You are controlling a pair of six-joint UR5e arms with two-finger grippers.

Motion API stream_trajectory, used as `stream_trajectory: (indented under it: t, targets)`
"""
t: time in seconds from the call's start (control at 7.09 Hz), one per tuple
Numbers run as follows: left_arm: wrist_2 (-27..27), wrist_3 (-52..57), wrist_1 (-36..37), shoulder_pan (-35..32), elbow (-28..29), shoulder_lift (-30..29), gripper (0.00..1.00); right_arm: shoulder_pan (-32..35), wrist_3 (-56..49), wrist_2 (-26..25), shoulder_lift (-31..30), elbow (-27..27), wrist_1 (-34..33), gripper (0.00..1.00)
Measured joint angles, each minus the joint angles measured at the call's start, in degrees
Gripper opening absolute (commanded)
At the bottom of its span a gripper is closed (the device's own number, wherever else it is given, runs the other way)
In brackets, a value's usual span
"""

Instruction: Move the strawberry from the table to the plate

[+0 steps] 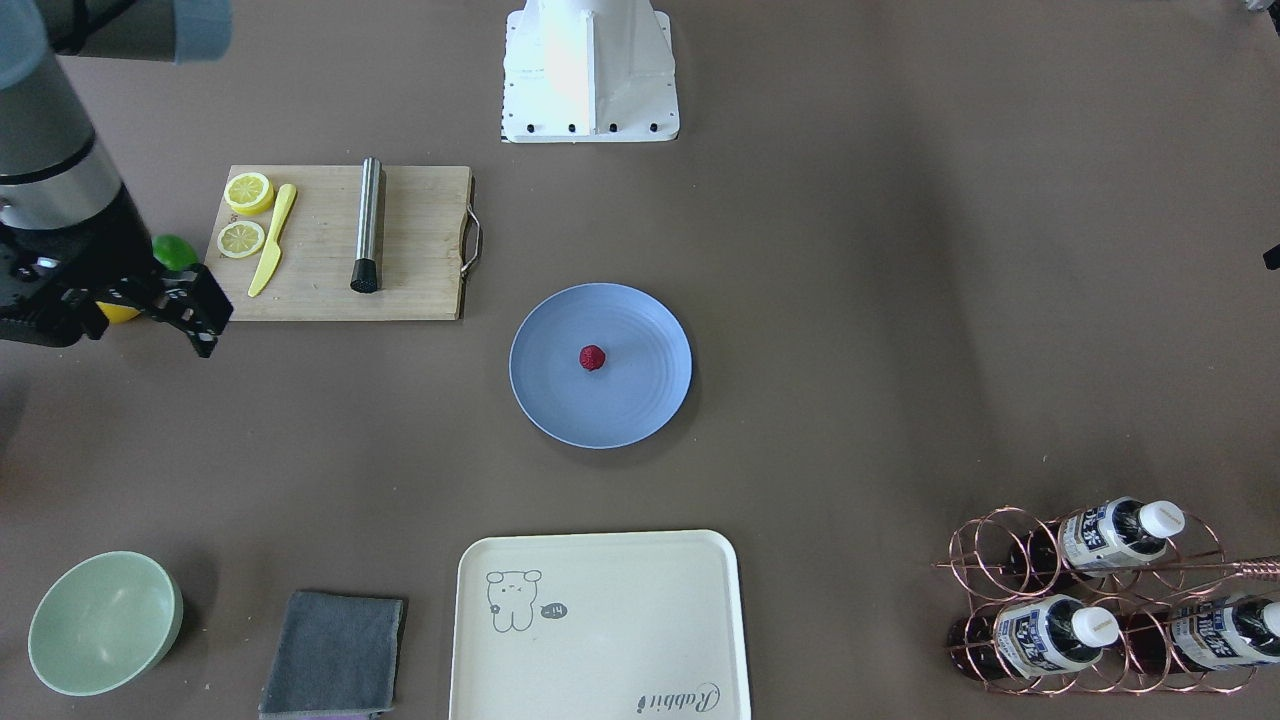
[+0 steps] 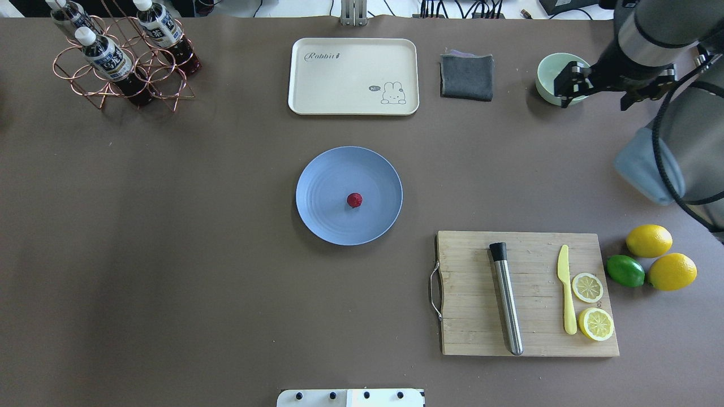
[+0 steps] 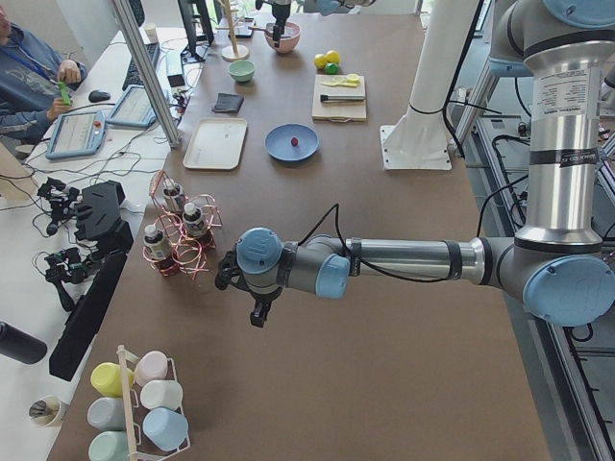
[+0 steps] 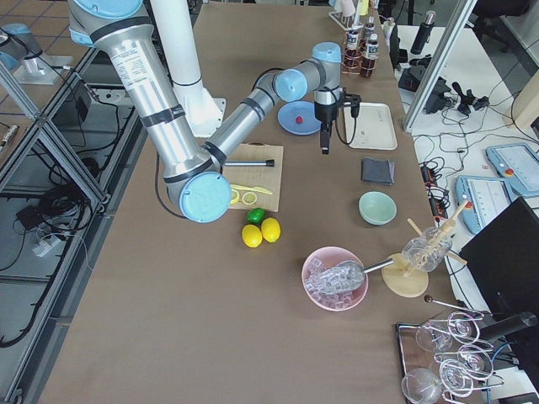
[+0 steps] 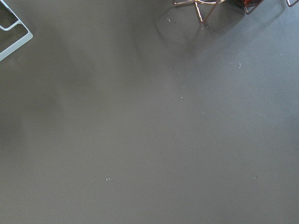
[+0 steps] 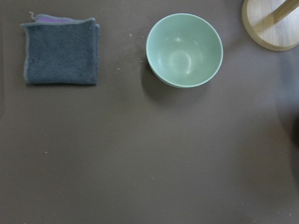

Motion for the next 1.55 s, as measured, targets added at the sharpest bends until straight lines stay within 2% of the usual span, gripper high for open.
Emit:
stream_trajectory:
  t: [0.28, 0.71, 0.85, 1.27, 1.41, 1.55]
  targets:
    - [1.0, 5.3, 6.3, 0.3, 0.0, -2.1, 0.98, 8.5, -18.0, 2.9, -8.2, 0.1, 0.0, 1.00]
    - [8.3, 20.9, 26.9, -2.8, 0.0, -11.2, 0.98, 20.6, -40.5, 7.6, -17.0, -2.7, 1.0, 1.00]
    - [8.9, 22.4, 29.3, -3.5, 0.1, -12.1, 0.98, 23.9, -45.8, 10.2, -19.9, -6.3, 5.2, 1.00]
    - [9.1, 22.8, 30.3, -3.8, 0.2, -10.9, 0.98, 29.1, -51.3, 14.6, -27.1, -21.4, 27.3, 1.00]
    - [9.1, 22.7, 30.3, -3.8, 0.2, -10.4, 0.98, 30.0, -50.1, 14.7, -27.9, -23.1, 31.2, 1.00]
    - [9.1, 22.6, 30.3, -3.8, 0.2, -9.9, 0.98, 30.9, -45.9, 14.5, -28.2, -22.1, 32.6, 1.00]
